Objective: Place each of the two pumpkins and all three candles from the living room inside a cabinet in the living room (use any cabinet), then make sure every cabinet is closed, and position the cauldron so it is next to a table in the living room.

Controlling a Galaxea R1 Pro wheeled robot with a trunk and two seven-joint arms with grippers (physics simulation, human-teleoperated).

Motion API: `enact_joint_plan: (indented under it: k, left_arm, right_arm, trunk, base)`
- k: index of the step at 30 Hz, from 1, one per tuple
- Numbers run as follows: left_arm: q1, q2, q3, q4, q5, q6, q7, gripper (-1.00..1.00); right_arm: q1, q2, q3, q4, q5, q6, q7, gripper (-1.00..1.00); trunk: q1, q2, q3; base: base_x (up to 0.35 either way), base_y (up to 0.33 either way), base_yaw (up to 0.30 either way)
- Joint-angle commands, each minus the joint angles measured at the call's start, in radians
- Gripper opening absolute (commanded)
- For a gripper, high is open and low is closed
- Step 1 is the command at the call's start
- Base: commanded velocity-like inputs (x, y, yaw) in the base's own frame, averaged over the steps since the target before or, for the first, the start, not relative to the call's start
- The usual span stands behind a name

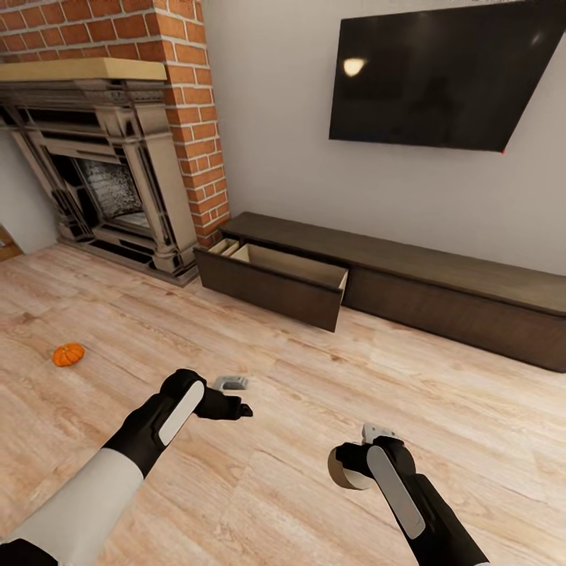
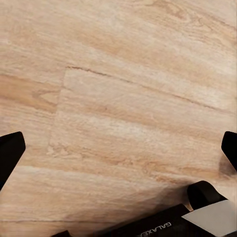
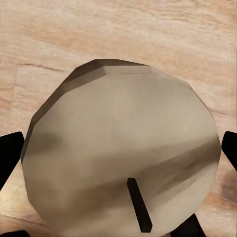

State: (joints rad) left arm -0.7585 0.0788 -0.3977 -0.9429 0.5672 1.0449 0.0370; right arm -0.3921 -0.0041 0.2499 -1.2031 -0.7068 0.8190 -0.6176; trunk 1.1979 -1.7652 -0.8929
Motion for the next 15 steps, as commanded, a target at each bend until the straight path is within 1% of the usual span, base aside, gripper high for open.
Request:
enact_joint_plan:
  k: [1,4,7,11,15]
  left_arm:
    - [-0.004,0.001,-0.003,0.012,0.004,0.002,0.004,1.00]
    - [-0.017,0.001,-0.002,0.043,0.004,0.002,0.005,1.00]
    - [-0.032,0.001,-0.001,0.092,0.004,0.002,0.006,1.00]
    - [-0.043,0.001,-0.001,0.116,0.005,0.002,0.006,1.00]
    - [-0.046,0.003,-0.001,0.118,0.004,0.002,0.005,1.00]
  right_arm:
    - [-0.001,0.000,0.002,-0.001,-0.011,0.000,-0.011,-1.00]
    - [-0.001,0.000,0.002,-0.001,-0.011,0.000,-0.011,-1.00]
    - [-0.001,0.000,0.002,-0.001,-0.011,0.000,-0.011,-1.00]
    - [-0.001,0.000,0.002,-0.001,-0.011,0.000,-0.011,-1.00]
    - [-0.001,0.000,0.002,-0.001,-0.011,0.000,-0.011,-1.00]
  trunk:
    - [-0.004,0.007,0.002]
    - [-0.016,0.028,0.012]
    - [-0.027,0.049,0.021]
    - [-0.027,0.049,0.021]
    - [-0.027,0.049,0.021]
  base:
    - [0.000,0.000,0.000]
    - [0.000,0.000,0.000]
    - [0.000,0.000,0.000]
    - [0.000,0.000,0.000]
    - [0.031,0.000,0.000]
